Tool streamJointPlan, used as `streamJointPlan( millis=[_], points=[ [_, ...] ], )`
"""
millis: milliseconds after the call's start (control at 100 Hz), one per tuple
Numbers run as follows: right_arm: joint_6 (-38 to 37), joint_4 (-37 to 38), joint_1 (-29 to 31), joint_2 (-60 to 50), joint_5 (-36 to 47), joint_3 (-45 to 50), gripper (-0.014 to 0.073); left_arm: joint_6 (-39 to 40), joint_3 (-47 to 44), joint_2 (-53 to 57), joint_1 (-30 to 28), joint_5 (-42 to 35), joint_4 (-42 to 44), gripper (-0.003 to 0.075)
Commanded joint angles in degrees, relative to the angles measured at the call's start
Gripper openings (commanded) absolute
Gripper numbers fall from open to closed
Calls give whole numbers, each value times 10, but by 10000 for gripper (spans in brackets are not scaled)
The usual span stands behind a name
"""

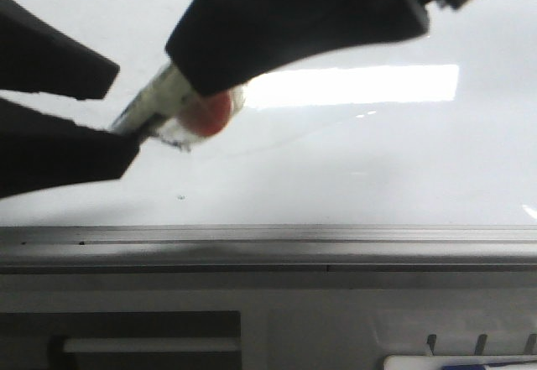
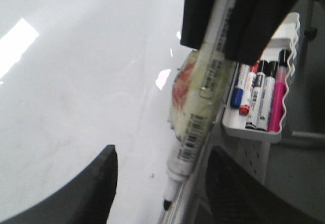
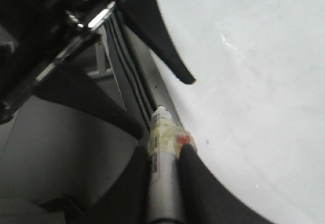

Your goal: Write number 3 on whiteboard

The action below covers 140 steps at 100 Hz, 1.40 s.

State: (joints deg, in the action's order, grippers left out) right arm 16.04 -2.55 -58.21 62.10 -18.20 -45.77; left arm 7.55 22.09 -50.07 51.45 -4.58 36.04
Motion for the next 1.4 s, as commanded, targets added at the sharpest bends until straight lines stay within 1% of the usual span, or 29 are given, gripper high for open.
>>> streamJointPlan(
  millis=[0, 50, 150, 320, 400, 530, 640, 730, 1040, 1150, 1390],
  points=[
    [-34, 0, 27, -20, 54, -23, -61, 5, 18, 31, -7, -26, -46, 368],
    [-36, 0, 43, -21, 44, -29, -61, 5, 18, 45, -12, -26, -56, 368],
    [-36, 1, 63, -21, -5, -57, -61, 5, 18, 68, -22, -26, -77, 368],
    [-36, 26, 96, -21, -58, -107, -61, 5, 18, 77, -31, -27, -132, 368],
    [-36, 26, 111, -17, -78, -130, -61, 5, 18, 76, -32, -27, -133, 368],
    [-36, 26, 115, -2, -101, -146, -61, 5, 18, 76, -32, -27, -133, 368],
    [-36, 26, 115, 17, -103, -150, -61, 5, 18, 76, -32, -27, -133, 368],
    [-36, 40, 115, 28, -103, -150, -61, 5, 18, 76, -32, -27, -139, 368],
    [-36, 46, 116, 49, -82, -158, -61, 5, 18, 76, -32, -27, -139, 365],
    [-36, 46, 116, 68, -94, -171, -61, 5, 18, 76, -32, -27, -139, 365],
    [-37, 78, 120, 91, -101, -203, -61, 5, 18, 76, -32, -27, -139, 365]
  ],
)
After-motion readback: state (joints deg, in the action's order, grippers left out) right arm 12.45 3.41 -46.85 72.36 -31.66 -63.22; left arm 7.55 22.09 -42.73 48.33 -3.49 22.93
